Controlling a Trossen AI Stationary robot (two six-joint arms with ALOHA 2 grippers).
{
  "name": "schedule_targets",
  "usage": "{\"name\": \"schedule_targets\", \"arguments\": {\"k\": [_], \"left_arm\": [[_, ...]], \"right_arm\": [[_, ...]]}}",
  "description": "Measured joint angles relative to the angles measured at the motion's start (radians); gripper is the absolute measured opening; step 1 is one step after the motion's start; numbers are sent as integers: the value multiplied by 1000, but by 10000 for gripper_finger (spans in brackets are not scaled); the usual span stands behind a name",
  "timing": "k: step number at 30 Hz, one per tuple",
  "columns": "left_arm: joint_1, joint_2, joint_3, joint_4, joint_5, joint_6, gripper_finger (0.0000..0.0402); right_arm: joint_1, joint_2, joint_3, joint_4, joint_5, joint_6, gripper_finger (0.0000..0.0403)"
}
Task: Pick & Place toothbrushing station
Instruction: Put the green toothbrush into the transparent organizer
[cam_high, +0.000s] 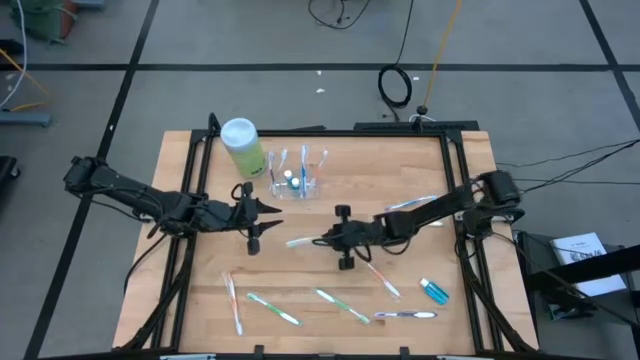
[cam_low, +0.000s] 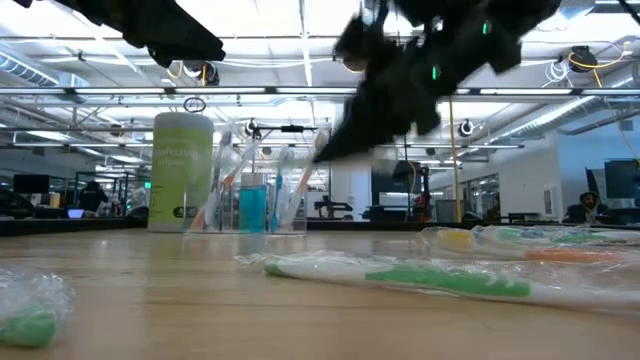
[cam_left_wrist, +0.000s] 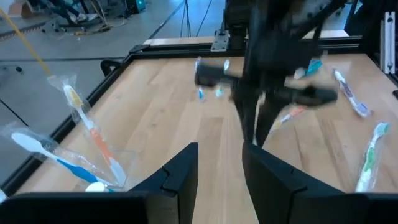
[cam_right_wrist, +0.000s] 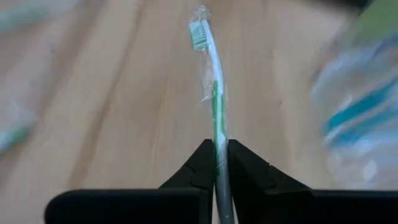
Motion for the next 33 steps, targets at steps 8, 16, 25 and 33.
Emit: {"name": "schedule_targets", "arguments": {"k": [8,16,25,33], "left_arm": [[-6,0,0,126,0,76,131],[-28,0,0,235,-1,169,131],[27,65,0,292,-2,153,131],[119,267,0,605,42,195,131]], "right_arm": [[-91,-183,-61,135,96,-19,19],[-211,-161,-327,706,-167,130,19],[-249,-162,-465,1170,-398,213,20],[-229,-162,-460,1162,-425,228,24]]}}
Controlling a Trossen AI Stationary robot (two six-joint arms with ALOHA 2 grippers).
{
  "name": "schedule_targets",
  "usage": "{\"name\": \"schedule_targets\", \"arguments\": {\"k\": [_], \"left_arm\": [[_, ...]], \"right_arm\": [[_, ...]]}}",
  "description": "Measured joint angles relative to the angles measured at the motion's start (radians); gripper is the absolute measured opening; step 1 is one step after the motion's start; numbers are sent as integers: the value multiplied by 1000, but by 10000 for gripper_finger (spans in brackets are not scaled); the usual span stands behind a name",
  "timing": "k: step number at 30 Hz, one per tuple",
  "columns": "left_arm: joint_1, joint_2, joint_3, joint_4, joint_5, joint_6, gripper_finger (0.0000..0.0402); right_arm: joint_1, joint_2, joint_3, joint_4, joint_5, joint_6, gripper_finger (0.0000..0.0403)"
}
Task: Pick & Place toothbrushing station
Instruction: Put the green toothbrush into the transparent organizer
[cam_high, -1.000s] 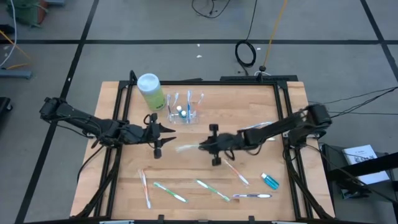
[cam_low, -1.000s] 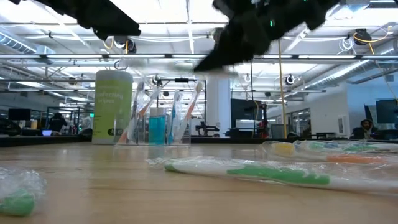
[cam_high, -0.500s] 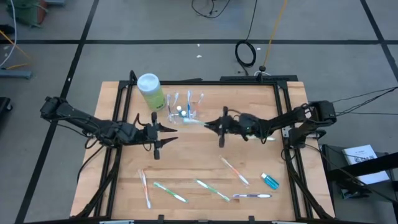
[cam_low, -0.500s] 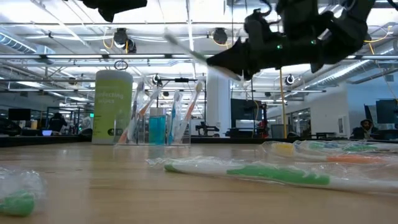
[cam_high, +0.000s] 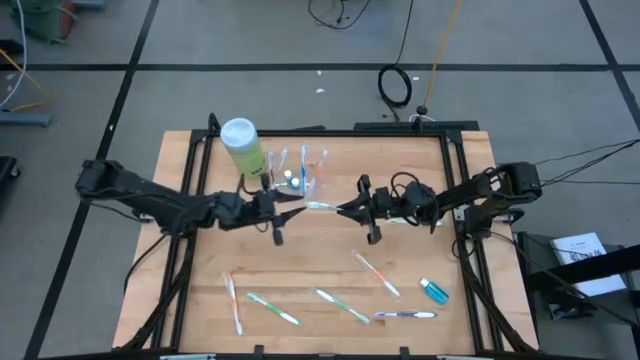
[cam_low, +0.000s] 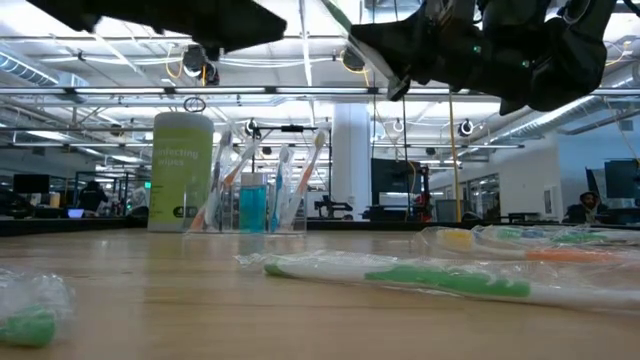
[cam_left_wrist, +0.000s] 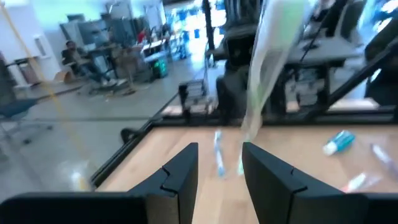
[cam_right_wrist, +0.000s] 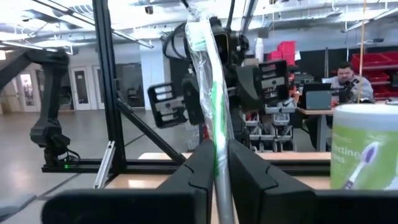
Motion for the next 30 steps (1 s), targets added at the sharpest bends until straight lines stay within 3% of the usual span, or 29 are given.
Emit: {"name": "schedule_targets", "arguments": {"k": [7,16,20,30], "left_arm": [[73,138,8,232,279,-23,131],[139,166,54,235,359,-56,131],[150,166,63,233,412,-48,131],[151,166,81,232,419,-12,131]], "right_arm": [[0,0,0,-10,3,3,26],[0,0,0,-20,6,16,24],[0,0,1,-27,75,18,28],[0,0,3,-28,81,26,24]]}}
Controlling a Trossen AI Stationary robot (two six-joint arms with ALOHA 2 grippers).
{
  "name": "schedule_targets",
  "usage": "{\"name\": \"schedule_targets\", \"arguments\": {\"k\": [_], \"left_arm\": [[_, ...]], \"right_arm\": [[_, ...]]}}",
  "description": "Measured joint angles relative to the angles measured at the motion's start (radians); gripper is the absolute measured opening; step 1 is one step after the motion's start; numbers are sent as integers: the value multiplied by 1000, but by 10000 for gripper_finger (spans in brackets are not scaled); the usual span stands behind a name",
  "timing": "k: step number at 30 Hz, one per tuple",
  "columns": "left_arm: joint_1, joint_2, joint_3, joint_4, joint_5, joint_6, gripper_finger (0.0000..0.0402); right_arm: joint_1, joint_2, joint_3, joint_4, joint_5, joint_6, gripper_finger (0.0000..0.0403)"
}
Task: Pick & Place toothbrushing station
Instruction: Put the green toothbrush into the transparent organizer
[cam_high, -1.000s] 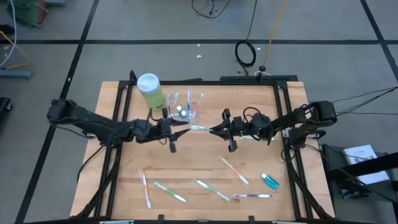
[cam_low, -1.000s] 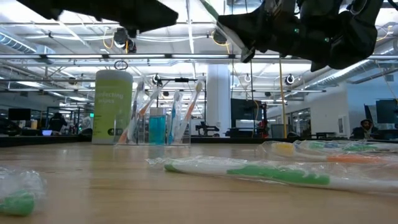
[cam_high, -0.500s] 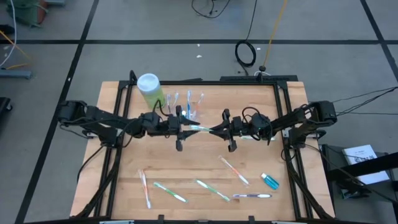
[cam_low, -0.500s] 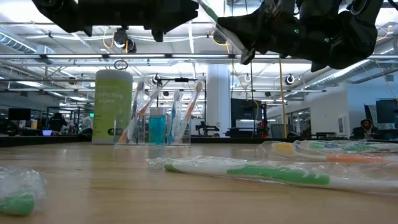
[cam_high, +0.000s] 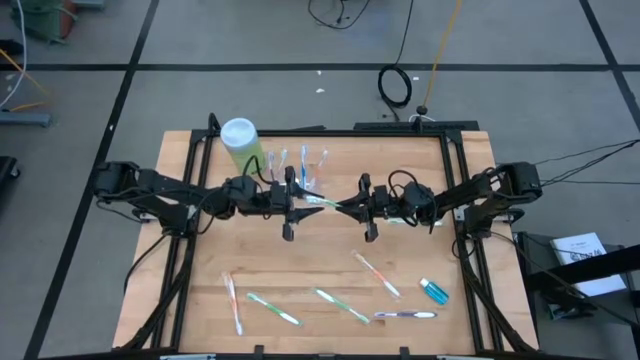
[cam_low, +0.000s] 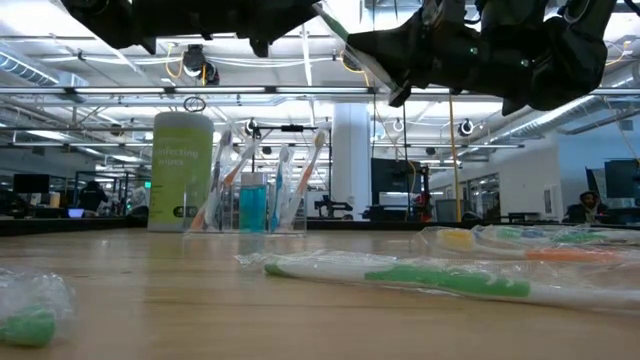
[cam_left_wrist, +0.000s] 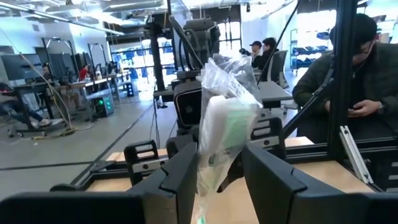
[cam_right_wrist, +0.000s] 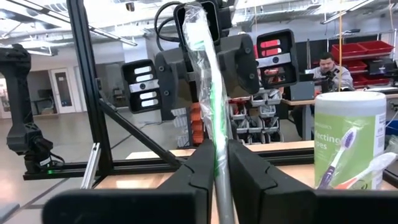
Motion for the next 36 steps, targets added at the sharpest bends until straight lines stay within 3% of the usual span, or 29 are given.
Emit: {"name": "schedule_targets", "arguments": {"k": [6,15,24,27,32,36], "left_arm": [[0,0,0,0,-11,12,117],[0,-1,0,-12,-48,15,13],[2,-18,1,-70,-147,11,19],[20,-68,54,-247,-173,-21,8],[79,-98,269,-856,-192,-156,18],[114,-71,348,-968,-254,-175,10]], "right_arm": [[0,0,29,-41,2,0,27],[0,0,36,-58,26,-9,44],[-27,-14,36,-149,41,-11,103],[-40,-24,34,-204,101,-13,126],[-51,-25,34,-308,253,-55,154],[-55,-25,34,-388,344,-54,161]]}}
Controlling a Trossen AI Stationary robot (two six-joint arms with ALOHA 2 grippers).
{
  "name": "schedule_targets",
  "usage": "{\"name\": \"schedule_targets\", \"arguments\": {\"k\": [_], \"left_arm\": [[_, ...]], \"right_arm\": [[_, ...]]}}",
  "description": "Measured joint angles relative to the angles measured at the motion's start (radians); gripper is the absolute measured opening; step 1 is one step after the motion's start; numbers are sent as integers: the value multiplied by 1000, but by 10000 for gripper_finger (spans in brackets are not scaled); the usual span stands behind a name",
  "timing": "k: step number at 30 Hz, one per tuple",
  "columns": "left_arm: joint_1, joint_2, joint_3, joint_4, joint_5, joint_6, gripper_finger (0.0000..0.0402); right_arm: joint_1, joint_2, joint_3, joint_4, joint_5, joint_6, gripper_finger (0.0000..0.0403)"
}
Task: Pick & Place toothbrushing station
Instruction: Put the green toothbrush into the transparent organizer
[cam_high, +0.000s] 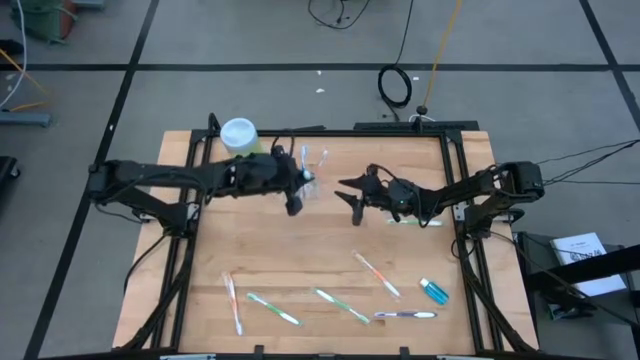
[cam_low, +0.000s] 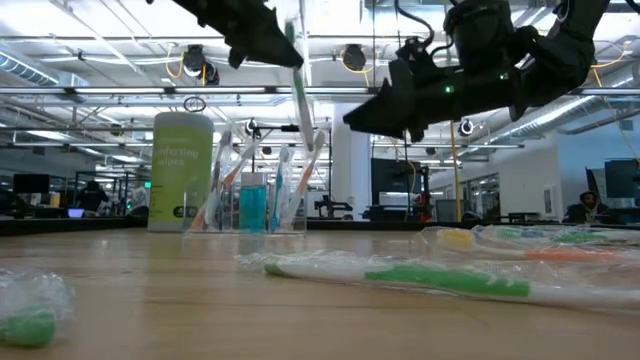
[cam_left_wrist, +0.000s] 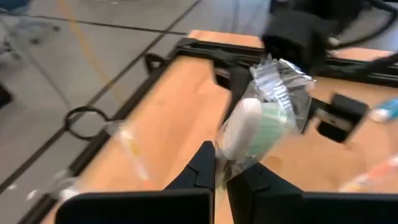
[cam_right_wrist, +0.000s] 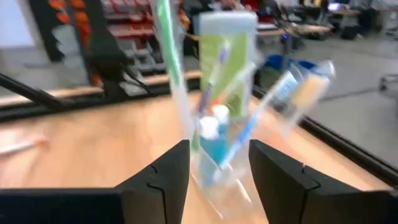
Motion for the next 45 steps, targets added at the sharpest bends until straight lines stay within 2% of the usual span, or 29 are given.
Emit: {"name": "schedule_targets", "arguments": {"k": [5,12,16,27,33,40,45], "left_arm": [[62,13,5,11,-6,-37,9],[154,44,5,-122,-6,-82,7],[182,65,5,-117,39,-119,16],[187,214,4,-76,80,-140,24],[187,224,4,-79,80,-61,25],[187,230,4,-94,79,-53,27],[187,231,5,-150,79,-51,57]], "right_arm": [[0,0,0,-13,19,0,157],[0,0,0,-22,18,0,154],[0,0,0,-25,18,0,151],[0,0,0,-39,17,0,147],[0,0,0,-43,17,-2,145],[0,0,0,-43,17,-2,142],[0,0,0,-42,17,-2,141]]}}
